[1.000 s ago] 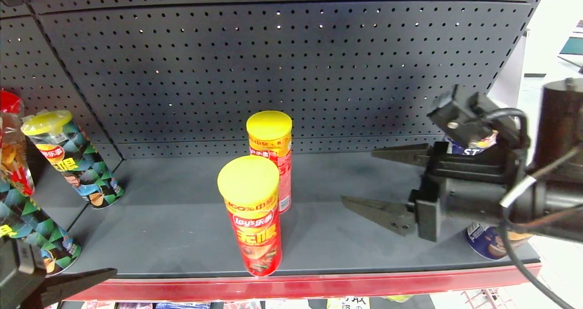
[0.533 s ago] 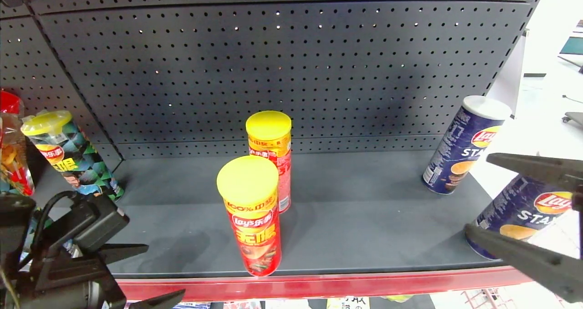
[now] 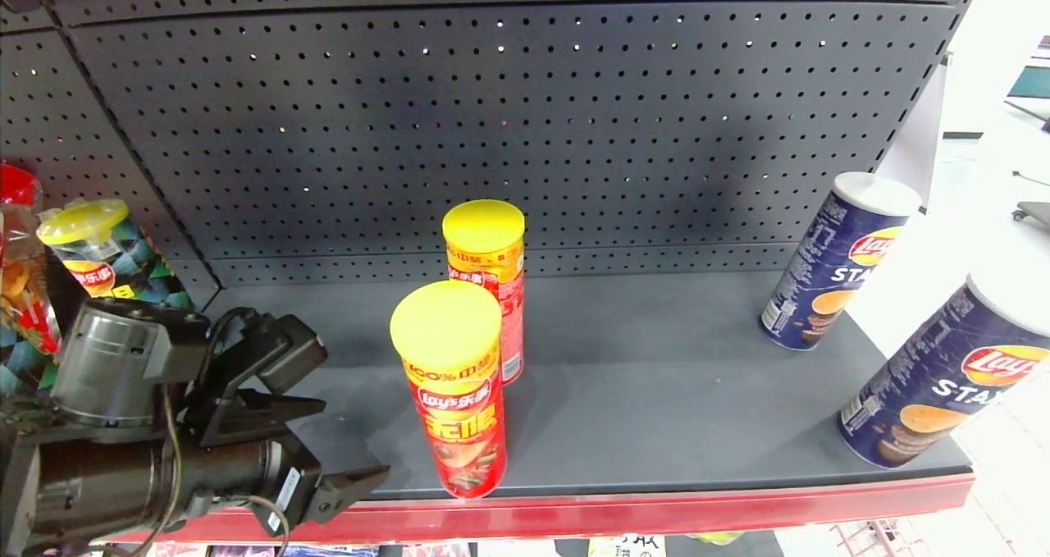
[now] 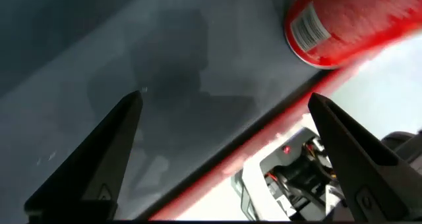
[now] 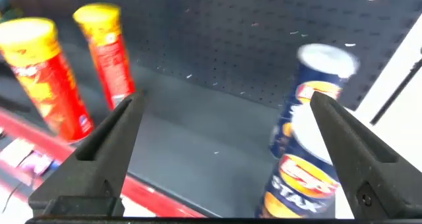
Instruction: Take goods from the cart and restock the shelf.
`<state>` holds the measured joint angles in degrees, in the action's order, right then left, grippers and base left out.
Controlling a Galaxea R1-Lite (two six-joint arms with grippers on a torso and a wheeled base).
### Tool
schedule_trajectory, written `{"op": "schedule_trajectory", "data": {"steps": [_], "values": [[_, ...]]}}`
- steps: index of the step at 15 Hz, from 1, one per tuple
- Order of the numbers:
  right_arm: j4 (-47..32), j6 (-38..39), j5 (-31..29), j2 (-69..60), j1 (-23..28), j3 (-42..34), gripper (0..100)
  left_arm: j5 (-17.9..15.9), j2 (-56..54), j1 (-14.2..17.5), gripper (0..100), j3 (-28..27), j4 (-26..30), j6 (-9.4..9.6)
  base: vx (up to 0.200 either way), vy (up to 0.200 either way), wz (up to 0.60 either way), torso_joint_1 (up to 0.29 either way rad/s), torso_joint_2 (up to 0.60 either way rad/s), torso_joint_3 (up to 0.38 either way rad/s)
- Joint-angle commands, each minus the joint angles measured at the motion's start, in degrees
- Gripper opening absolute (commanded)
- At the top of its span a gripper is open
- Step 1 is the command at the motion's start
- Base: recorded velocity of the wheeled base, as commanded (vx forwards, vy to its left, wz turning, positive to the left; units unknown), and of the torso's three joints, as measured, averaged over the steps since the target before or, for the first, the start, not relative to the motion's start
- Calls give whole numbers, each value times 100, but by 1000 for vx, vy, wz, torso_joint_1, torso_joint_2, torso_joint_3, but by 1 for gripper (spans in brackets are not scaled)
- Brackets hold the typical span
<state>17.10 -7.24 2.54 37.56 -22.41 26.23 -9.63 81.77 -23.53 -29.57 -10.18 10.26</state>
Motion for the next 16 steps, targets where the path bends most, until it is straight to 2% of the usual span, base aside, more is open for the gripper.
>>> {"op": "schedule_trajectory", "data": {"steps": [1, 6, 16], "values": [[4, 12, 1, -188, 140, -22, 100, 5, 348, -73, 100, -66, -19, 2, 0, 0, 0, 0, 0, 0], [4, 30, -7, -240, 166, -39, 100, 5, 735, -205, 100, -462, -133, -7, 0, 0, 0, 0, 0, 0], [4, 30, -69, -240, 166, -48, 100, 5, 1104, -293, 100, -725, -256, -33, 0, 0, 0, 0, 0, 0]]}}
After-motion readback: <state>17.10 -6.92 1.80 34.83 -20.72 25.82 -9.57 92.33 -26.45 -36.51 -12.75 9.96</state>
